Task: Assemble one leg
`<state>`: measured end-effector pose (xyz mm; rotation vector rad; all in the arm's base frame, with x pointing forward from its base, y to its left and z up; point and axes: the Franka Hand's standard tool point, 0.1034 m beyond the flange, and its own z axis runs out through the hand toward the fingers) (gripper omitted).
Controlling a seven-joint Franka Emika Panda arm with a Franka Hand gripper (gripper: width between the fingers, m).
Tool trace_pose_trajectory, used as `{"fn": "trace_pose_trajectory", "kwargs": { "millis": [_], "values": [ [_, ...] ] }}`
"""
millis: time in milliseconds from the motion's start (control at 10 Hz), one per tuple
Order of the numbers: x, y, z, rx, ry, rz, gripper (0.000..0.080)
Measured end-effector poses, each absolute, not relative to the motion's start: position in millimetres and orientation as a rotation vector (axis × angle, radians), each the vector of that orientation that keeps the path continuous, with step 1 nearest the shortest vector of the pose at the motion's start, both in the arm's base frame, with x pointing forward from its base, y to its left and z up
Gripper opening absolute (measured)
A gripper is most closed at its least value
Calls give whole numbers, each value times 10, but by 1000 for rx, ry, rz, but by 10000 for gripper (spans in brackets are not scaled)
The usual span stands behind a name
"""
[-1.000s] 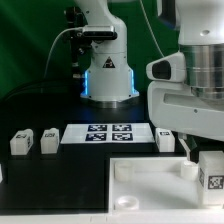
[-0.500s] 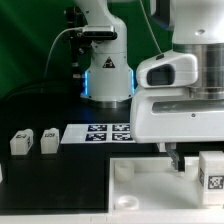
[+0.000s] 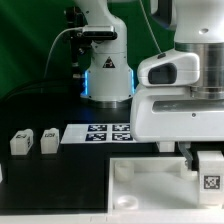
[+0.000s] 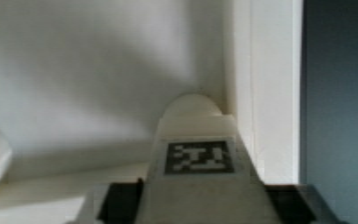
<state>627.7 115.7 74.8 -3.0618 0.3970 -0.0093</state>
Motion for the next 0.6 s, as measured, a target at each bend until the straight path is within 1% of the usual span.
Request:
{"fn": "trace_pose_trajectory", "kwargs": {
  "millis": [100, 300, 500, 600],
  "values": [
    [6276, 1160, 748, -3041, 525, -5, 292],
    [6302, 1187, 776, -2851, 1153, 63, 292],
    [6330, 1213, 780, -2459, 1809, 156, 292],
    [6342, 1206, 778, -2291, 1992, 179, 292]
  ]
}}
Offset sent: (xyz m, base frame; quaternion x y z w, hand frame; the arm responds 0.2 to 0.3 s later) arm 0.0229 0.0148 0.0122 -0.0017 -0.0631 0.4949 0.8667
